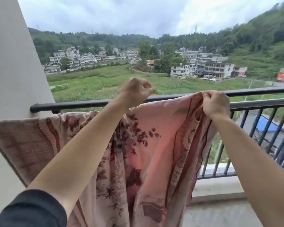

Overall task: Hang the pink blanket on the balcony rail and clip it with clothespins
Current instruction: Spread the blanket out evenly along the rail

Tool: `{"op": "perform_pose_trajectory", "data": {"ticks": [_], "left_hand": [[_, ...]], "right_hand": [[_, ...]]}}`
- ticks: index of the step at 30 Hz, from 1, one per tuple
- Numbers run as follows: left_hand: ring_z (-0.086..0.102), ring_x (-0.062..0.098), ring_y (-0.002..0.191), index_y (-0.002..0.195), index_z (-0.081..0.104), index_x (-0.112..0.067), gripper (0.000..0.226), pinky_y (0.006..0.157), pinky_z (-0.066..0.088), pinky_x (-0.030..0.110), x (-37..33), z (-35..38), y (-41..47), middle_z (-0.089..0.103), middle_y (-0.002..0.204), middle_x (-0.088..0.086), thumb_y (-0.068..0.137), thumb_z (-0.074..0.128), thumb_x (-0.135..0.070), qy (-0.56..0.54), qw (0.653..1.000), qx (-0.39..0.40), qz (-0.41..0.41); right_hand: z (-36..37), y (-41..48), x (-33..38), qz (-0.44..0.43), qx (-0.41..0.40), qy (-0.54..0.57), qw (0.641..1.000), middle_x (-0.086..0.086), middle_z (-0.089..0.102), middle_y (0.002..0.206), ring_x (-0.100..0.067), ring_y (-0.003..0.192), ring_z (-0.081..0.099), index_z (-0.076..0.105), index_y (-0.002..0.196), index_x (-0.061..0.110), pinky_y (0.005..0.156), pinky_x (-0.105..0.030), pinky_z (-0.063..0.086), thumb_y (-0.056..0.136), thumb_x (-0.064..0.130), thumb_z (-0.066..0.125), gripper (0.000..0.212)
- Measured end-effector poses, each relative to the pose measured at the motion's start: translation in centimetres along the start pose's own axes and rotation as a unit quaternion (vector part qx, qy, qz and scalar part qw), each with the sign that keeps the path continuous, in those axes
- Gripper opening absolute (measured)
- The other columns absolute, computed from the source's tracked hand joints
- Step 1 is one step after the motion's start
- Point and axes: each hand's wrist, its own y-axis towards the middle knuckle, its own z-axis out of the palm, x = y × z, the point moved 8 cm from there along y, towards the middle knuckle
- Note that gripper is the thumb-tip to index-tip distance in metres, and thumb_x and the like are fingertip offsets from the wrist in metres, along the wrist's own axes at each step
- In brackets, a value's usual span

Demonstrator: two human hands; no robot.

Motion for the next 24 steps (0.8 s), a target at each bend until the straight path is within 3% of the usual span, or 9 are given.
{"op": "perform_pose_trajectory", "data": {"ticks": [3, 5, 9, 12, 14, 17, 20, 22, 24], "left_hand": [[0.065, 0.01, 0.086, 0.11, 0.074, -0.02, 0.03, 0.075, 0.053, 0.023, 1.9, 5.4, -1.4, 0.072, 0.104, -0.01, 0.089, 0.067, -0.039, 0.012, 0.988, 0.148, -0.05], [0.065, 0.006, 0.075, 0.104, 0.077, -0.022, 0.019, 0.067, 0.051, 0.02, 1.8, 7.1, -1.7, 0.075, 0.097, -0.008, 0.091, 0.067, -0.03, -0.043, 0.991, 0.111, -0.064], [0.067, 0.011, 0.088, 0.102, 0.077, -0.021, 0.015, 0.079, 0.053, 0.025, -1.6, 8.6, 0.0, 0.075, 0.096, -0.007, 0.092, 0.065, -0.021, -0.043, 0.998, -0.006, -0.049], [0.067, 0.015, 0.094, 0.104, 0.077, -0.019, 0.017, 0.086, 0.054, 0.031, -5.4, 10.3, 1.9, 0.075, 0.101, -0.003, 0.092, 0.065, -0.019, -0.051, 0.998, -0.014, -0.027], [0.068, 0.017, 0.094, 0.102, 0.077, -0.018, 0.016, 0.086, 0.054, 0.032, -8.6, 10.9, 3.0, 0.075, 0.101, -0.001, 0.091, 0.065, -0.017, -0.046, 0.998, -0.036, 0.017], [0.068, 0.015, 0.091, 0.102, 0.077, -0.015, 0.016, 0.083, 0.053, 0.026, -12.1, 11.3, 3.8, 0.076, 0.1, -0.001, 0.092, 0.065, -0.018, -0.063, 0.995, -0.058, 0.056], [0.066, 0.012, 0.09, 0.103, 0.075, -0.018, 0.017, 0.083, 0.055, 0.031, -11.0, 11.8, 3.2, 0.073, 0.098, -0.004, 0.092, 0.066, -0.026, -0.065, 0.996, -0.02, 0.058], [0.063, 0.013, 0.094, 0.107, 0.073, -0.021, 0.027, 0.084, 0.054, 0.036, -8.3, 11.7, 2.1, 0.07, 0.103, -0.006, 0.091, 0.065, -0.041, -0.018, 0.999, 0.011, 0.03], [0.062, 0.015, 0.102, 0.115, 0.069, -0.02, 0.046, 0.088, 0.052, 0.037, -5.1, 11.1, 0.5, 0.069, 0.112, -0.003, 0.088, 0.06, -0.056, 0.028, 0.999, 0.04, 0.001]], "right_hand": [[-5.1, 2.2, -6.3, 0.092, -0.065, 0.004, 0.994, -0.032, 0.067, 0.11, -0.042, 0.103, 0.063, 0.07, 0.107, -0.007, 0.085, -0.037, 0.046, 0.102, 0.023, 0.049, 0.037], [-7.4, 2.9, -8.9, 0.116, -0.093, 0.011, 0.989, -0.035, 0.065, 0.109, -0.044, 0.101, 0.062, 0.068, 0.103, -0.011, 0.084, -0.04, 0.045, 0.102, 0.021, 0.049, 0.037], [-7.7, 2.6, -10.2, 0.095, -0.095, -0.005, 0.991, -0.029, 0.06, 0.124, -0.042, 0.116, 0.055, 0.062, 0.122, -0.001, 0.098, -0.04, 0.042, 0.099, 0.013, 0.045, 0.032], [-6.0, 1.6, -8.4, 0.01, -0.037, -0.076, 0.996, -0.021, 0.048, 0.139, -0.038, 0.13, 0.043, 0.051, 0.138, 0.013, 0.111, -0.044, 0.026, 0.094, 0.019, 0.048, 0.044], [-3.4, 0.8, -6.3, -0.07, 0.065, -0.091, 0.991, -0.014, 0.049, 0.142, -0.033, 0.135, 0.039, 0.05, 0.141, 0.02, 0.115, -0.046, 0.018, 0.09, 0.03, 0.049, 0.052], [-0.1, -0.3, -4.6, -0.175, 0.163, -0.129, 0.962, -0.002, 0.062, 0.13, -0.027, 0.127, 0.05, 0.062, 0.127, 0.027, 0.115, -0.054, 0.021, 0.095, 0.042, 0.045, 0.039], [-2.9, 1.3, -5.5, -0.177, 0.02, -0.104, 0.979, -0.007, 0.073, 0.11, -0.033, 0.103, 0.064, 0.071, 0.11, 0.023, 0.095, -0.045, 0.045, 0.099, 0.025, 0.048, 0.026], [-5.3, 3.6, -8.0, -0.095, -0.038, -0.118, 0.988, -0.015, 0.072, 0.109, -0.037, 0.102, 0.065, 0.071, 0.112, 0.017, 0.089, -0.043, 0.046, 0.099, 0.02, 0.047, 0.028], [-6.1, 5.7, -10.1, -0.024, -0.025, -0.156, 0.987, -0.02, 0.07, 0.11, -0.039, 0.105, 0.063, 0.07, 0.113, 0.011, 0.09, -0.042, 0.044, 0.099, 0.019, 0.045, 0.03]]}}
